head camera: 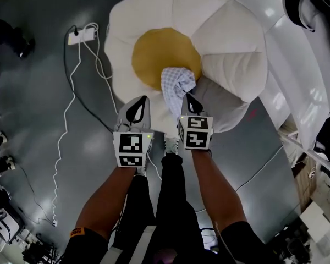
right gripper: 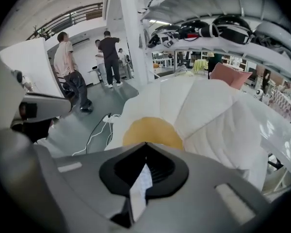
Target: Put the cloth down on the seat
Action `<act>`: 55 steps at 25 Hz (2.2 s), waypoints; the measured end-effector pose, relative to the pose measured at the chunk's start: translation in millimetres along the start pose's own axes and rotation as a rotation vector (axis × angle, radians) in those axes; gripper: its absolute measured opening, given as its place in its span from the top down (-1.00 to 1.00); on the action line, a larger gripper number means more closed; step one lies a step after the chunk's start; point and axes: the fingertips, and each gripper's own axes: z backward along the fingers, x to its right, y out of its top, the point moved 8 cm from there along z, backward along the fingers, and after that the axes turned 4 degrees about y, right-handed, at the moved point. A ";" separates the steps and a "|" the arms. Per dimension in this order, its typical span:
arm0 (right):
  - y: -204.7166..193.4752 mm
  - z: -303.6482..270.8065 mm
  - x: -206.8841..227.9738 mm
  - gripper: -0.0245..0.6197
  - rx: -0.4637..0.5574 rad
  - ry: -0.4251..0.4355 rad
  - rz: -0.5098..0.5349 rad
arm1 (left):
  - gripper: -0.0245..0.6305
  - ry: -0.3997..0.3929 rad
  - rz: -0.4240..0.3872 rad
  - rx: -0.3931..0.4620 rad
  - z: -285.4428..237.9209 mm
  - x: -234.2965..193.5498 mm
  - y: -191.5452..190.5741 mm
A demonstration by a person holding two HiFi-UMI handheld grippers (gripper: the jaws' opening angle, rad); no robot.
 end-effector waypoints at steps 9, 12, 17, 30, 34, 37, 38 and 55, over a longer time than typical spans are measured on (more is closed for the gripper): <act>21.7 95.6 -43.2 0.92 0.072 -0.054 -0.034 | 0.93 -0.054 -0.001 0.041 74.9 7.4 32.8; 29.8 129.0 -60.9 0.92 0.115 -0.066 -0.047 | 0.93 -0.075 -0.010 0.066 102.2 10.1 40.9; 41.6 175.1 -87.3 0.92 0.162 -0.085 -0.069 | 0.93 -0.087 -0.015 0.065 140.9 10.9 55.3; 51.9 306.4 -171.6 0.92 0.320 -0.150 -0.047 | 0.93 -0.146 -0.078 0.132 277.4 11.5 78.2; 42.3 335.1 -196.5 0.92 0.343 -0.163 -0.041 | 0.93 -0.163 -0.087 0.164 317.4 8.7 77.6; 37.1 353.2 -212.1 0.92 0.357 -0.162 -0.054 | 0.93 -0.174 -0.098 0.184 340.0 8.6 79.9; 36.2 359.0 -216.6 0.92 0.360 -0.162 -0.057 | 0.93 -0.175 -0.097 0.190 346.2 8.7 81.1; 18.6 475.0 -229.2 0.92 0.395 -0.087 0.018 | 0.93 -0.217 -0.045 0.238 441.8 69.3 86.7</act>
